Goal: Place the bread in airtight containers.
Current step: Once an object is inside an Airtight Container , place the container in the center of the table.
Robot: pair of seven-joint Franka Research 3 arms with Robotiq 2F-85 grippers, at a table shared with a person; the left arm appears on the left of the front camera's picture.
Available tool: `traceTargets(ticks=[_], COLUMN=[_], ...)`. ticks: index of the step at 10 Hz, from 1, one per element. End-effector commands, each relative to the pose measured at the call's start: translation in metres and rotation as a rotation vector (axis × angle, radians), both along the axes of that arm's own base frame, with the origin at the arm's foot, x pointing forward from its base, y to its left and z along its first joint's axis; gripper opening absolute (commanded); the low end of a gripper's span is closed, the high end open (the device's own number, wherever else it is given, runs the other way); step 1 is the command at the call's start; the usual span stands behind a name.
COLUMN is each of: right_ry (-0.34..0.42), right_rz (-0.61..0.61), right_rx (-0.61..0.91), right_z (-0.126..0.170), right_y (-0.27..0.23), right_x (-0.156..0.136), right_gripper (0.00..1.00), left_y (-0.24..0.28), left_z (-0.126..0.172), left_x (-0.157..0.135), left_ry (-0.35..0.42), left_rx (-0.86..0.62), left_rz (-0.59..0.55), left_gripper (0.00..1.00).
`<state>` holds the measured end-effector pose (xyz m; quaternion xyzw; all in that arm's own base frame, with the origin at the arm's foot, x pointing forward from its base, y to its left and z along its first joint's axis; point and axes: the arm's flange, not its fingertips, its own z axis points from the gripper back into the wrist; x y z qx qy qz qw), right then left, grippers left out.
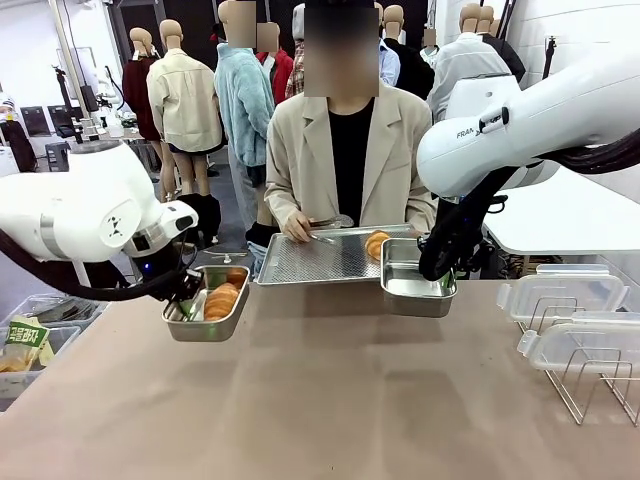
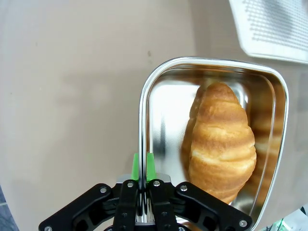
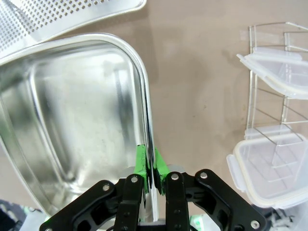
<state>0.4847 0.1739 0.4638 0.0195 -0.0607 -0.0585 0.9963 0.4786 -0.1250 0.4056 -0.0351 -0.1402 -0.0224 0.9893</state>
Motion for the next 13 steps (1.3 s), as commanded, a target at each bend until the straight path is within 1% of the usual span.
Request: traceTargets(ticks=[1,2,3,4,5,7,9,13], right_ry=[-0.020,-0.020,-0.020,-0.020,-0.020,-0.020,-0.020,-0.020], right_rz=[0.005,0.005,0.005,0.005,0.005,0.005,0.005,0.005], right_rx=[0.005,0.005,0.005,0.005,0.005,0.005,0.005,0.005], right_z=[-0.001,-0.001,-0.001,-0.001,-0.001,-0.001,-0.001,-0.001], right_y=[-0.001,-0.001,-0.001,-0.001,-0.001,-0.001,-0.001,-0.001], right_x=[-0.001,-0.001,-0.001,-0.001,-0.001,-0.001,-0.001,-0.001], right_gripper=[0.00,0.00,0.00,0.00,0.00,0.00,0.00,0.00], left_y=[0.007,0.010,0.016,0.019,0.018,0.018,0.017,0.022], left_z=[-0.023,-0.038,-0.054,-0.067,-0.072,-0.081,-0.083,-0.090], left_x=[0.001,0.000,0.002,0.001,-0.001,-0.004,-0.009,-0.005], left_ry=[-0.021,0.001,0.016,0.018,0.003,0.006,0.020,0.041], left_rx=[0.025,-0.005,0.013,0.004,0.004,0.036,0.016,0.023], left_rz=[0.063,0.048,0.065,0.081,0.068,0.073,0.052,0.062], left_gripper=[0.00,0.00,0.00,0.00,0.00,0.00,0.00,0.00])
